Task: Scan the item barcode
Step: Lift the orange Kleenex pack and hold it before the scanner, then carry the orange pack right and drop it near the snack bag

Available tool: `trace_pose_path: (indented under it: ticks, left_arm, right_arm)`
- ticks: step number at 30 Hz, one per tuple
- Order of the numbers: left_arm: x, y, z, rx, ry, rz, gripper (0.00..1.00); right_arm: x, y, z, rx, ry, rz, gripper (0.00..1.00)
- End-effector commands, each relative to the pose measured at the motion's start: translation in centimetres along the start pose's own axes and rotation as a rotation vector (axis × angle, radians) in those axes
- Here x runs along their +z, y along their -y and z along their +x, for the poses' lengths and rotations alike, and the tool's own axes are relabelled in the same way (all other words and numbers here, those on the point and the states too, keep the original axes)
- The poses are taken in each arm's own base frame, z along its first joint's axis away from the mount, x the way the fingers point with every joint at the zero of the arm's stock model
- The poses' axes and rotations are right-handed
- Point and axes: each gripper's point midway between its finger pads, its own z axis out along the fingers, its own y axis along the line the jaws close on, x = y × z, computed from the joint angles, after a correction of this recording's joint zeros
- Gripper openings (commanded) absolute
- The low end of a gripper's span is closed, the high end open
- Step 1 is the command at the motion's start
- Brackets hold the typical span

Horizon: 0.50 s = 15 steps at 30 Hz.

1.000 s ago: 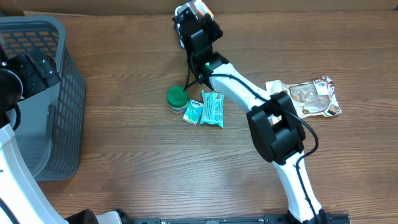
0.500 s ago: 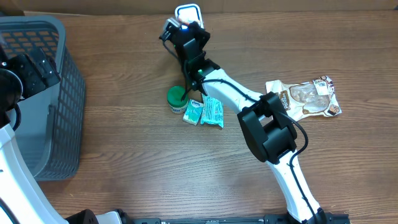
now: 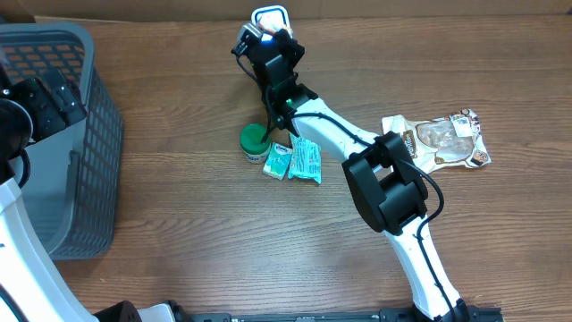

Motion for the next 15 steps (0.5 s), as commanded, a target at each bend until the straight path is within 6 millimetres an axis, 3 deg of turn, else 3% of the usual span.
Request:
trace_pose_path:
  ticks: [1,6,10,13,15]
  left_arm:
    - [0.0,-0.2,-0.3,0.012,0.007,-0.008,1.00]
    - [0.0,-0.2,-0.3,0.012,0.007,-0.008,0.99]
    - [0.0,-0.2,-0.3,0.012,0.007,-0.008,1.00]
    - [0.0,-0.2,-0.3,0.012,0.007,-0.008,0.99]
    - [0.0,-0.2,-0.3,0.012,0.007,-0.008,1.00]
  right_arm:
    - [-1.6,2.8,-1.4,0.165,-0.006,0.056,0.04]
    - [-4.6,5.9,-2.8,0.314,-0.007,-0.002,0.04]
    - [-8.6,7.9,-3.1,0.499,-0.032,-0.181,0.04]
    - [-12.9,9.4,-1.9,0.694,-0.119,-0.356,0.04]
    - [-15.7,10.3,0.0,0.838,-0.227,-0.445,0.04]
